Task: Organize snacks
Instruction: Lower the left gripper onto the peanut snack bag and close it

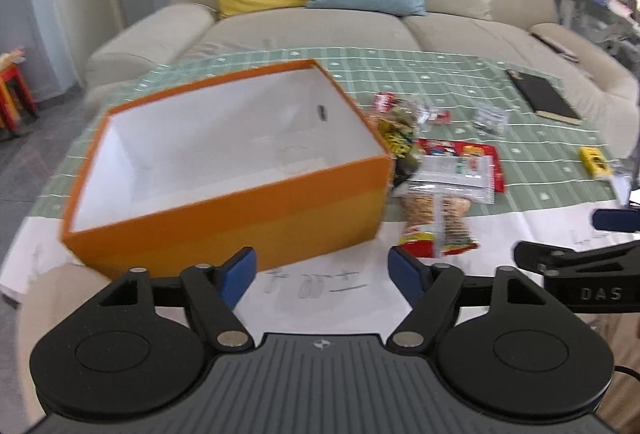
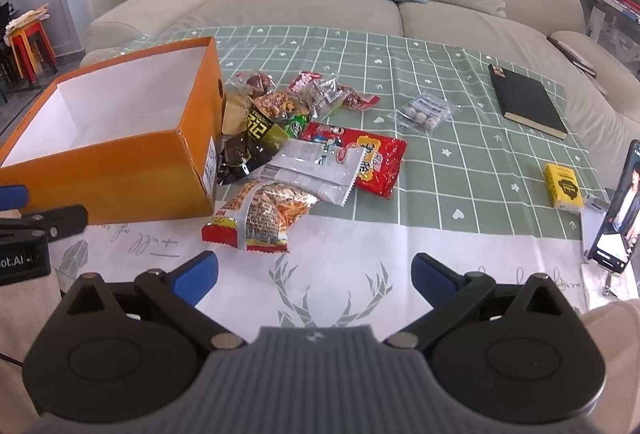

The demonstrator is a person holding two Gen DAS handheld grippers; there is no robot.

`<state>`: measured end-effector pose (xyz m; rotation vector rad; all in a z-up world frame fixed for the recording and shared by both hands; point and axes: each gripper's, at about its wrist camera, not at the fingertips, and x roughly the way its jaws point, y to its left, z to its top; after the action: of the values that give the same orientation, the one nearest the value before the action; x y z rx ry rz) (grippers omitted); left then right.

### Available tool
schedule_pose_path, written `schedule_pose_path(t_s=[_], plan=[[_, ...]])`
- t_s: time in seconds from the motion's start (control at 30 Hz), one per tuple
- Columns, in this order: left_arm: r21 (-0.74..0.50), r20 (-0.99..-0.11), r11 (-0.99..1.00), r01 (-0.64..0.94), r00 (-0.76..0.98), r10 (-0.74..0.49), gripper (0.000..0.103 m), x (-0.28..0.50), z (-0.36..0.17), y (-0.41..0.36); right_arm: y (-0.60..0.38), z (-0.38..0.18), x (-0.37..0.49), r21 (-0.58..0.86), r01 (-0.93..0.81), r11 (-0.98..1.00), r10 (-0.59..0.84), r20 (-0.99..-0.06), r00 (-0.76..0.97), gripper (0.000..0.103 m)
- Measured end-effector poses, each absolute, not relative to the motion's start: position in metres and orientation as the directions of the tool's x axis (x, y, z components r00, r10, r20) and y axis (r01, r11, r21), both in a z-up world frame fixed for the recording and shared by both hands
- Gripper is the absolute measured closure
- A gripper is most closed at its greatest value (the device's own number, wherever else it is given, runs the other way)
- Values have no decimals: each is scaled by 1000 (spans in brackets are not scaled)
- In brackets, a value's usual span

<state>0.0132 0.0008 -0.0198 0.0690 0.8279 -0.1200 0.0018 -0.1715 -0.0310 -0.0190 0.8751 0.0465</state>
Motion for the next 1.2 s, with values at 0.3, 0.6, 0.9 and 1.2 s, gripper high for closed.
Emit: schedule_pose_path(t_s=[0.3, 0.6, 0.9, 1.2], plan=[[-52, -762, 969, 242, 618, -195, 60, 23, -40, -9, -178, -43, 0, -53, -109, 993, 45, -672, 740, 16], [-89, -742, 934, 347, 603, -295, 23, 44, -49, -45, -199, -54, 28, 28, -108, 994, 94, -728, 679, 32], [-85, -796, 931, 355, 538, -277, 31, 73, -71, -74, -217, -63, 70, 47, -177, 983, 152, -752, 642, 46], [-56, -821, 960, 273, 535, -200, 26, 97, -85, -87, -206, -82, 113, 41, -264, 964, 201, -763, 615, 35]])
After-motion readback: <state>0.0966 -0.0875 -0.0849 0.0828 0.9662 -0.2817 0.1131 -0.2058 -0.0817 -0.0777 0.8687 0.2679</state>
